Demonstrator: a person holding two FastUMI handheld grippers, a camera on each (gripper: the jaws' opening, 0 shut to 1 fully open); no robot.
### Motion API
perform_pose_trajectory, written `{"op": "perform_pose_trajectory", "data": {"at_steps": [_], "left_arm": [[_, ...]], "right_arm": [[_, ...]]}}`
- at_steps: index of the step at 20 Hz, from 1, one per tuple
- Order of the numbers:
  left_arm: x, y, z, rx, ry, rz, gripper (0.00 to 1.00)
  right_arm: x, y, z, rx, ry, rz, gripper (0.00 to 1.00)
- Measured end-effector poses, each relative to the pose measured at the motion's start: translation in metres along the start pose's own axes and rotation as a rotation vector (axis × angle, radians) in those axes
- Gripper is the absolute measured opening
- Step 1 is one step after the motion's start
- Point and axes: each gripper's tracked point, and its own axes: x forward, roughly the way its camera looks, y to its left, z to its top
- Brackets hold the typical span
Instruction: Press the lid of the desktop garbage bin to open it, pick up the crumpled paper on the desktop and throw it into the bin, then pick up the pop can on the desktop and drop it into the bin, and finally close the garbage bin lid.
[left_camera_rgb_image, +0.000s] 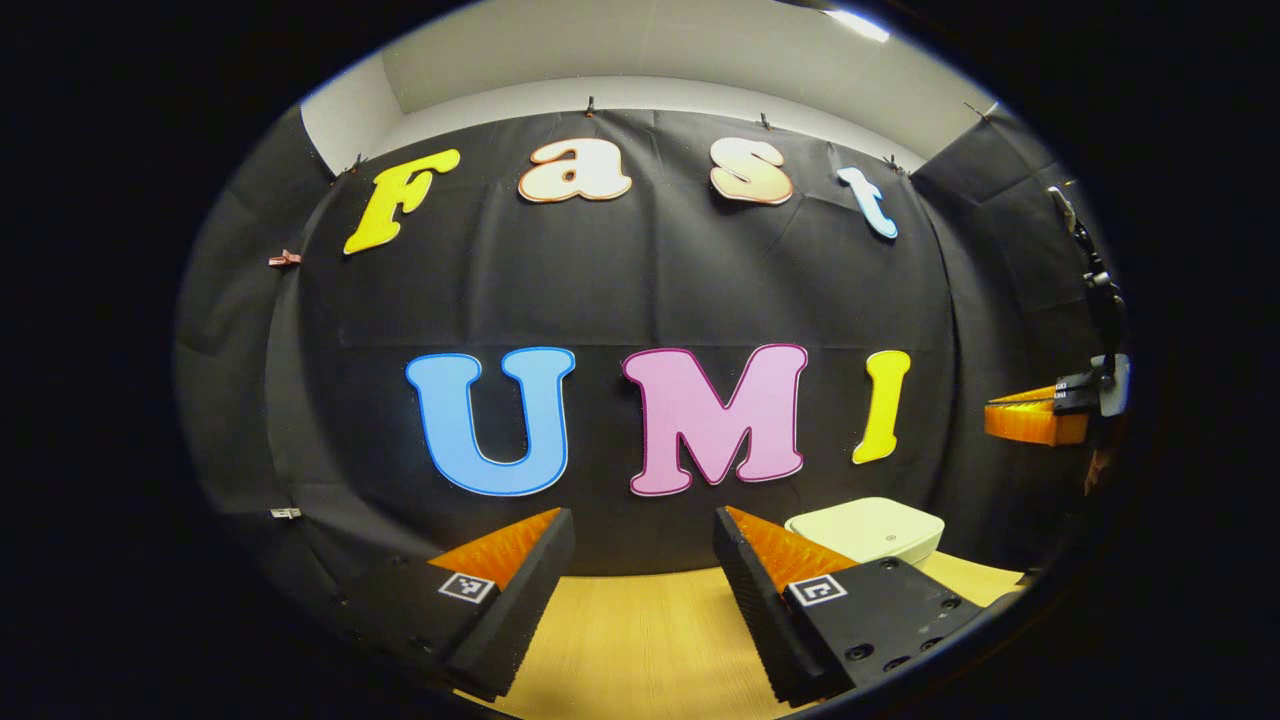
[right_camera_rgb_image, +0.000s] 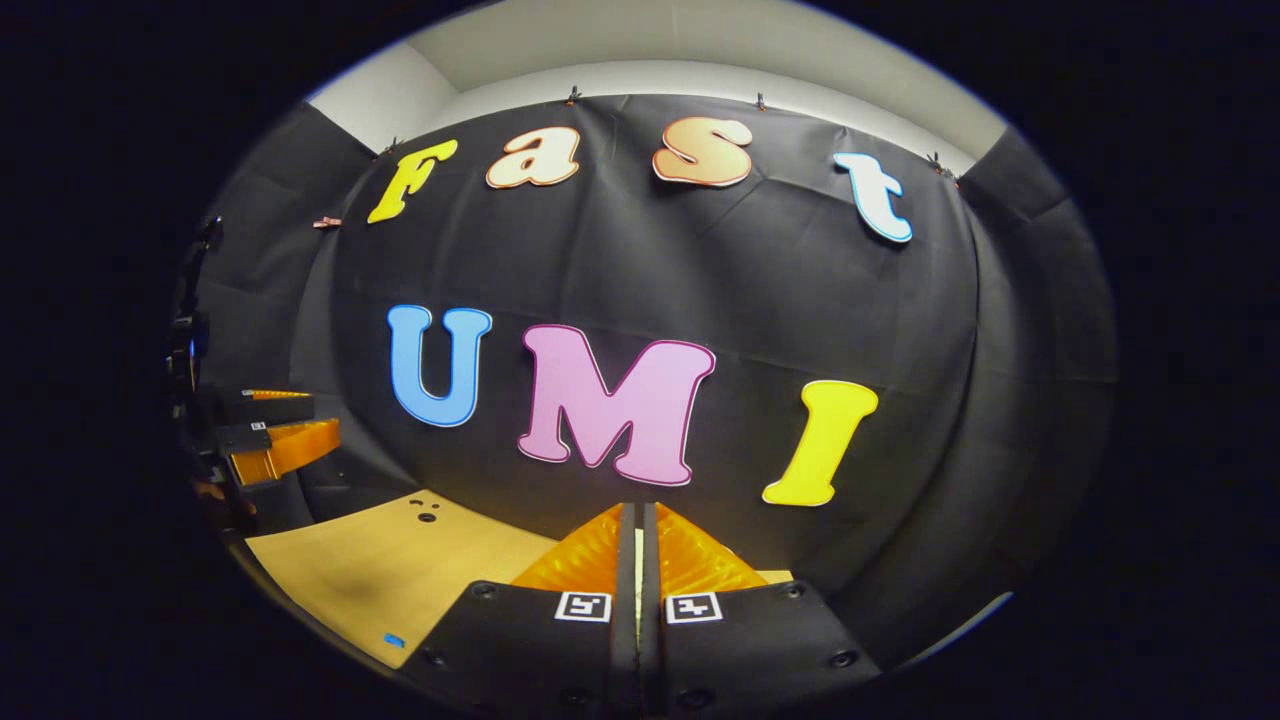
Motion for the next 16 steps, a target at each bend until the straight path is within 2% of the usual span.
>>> {"op": "perform_pose_trajectory", "data": {"at_steps": [3,6,11,16], "left_arm": [[-0.001,-0.002,-0.001,0.002,0.001,0.002,0.91],[-0.002,-0.002,-0.001,0.001,0.002,0.006,0.91],[-0.003,-0.001,-0.003,0.002,0.008,0.015,0.91],[-0.002,0.005,-0.008,0.001,0.021,0.034,0.91]], "right_arm": [[0.01,-0.004,-0.01,0.033,0.04,0.01,0.05],[0.028,-0.009,-0.025,0.0,0.105,0.026,0.05],[0.055,0.003,-0.044,0.0,0.144,0.073,0.05],[0.077,0.017,-0.088,-0.003,0.219,0.115,0.05]]}}
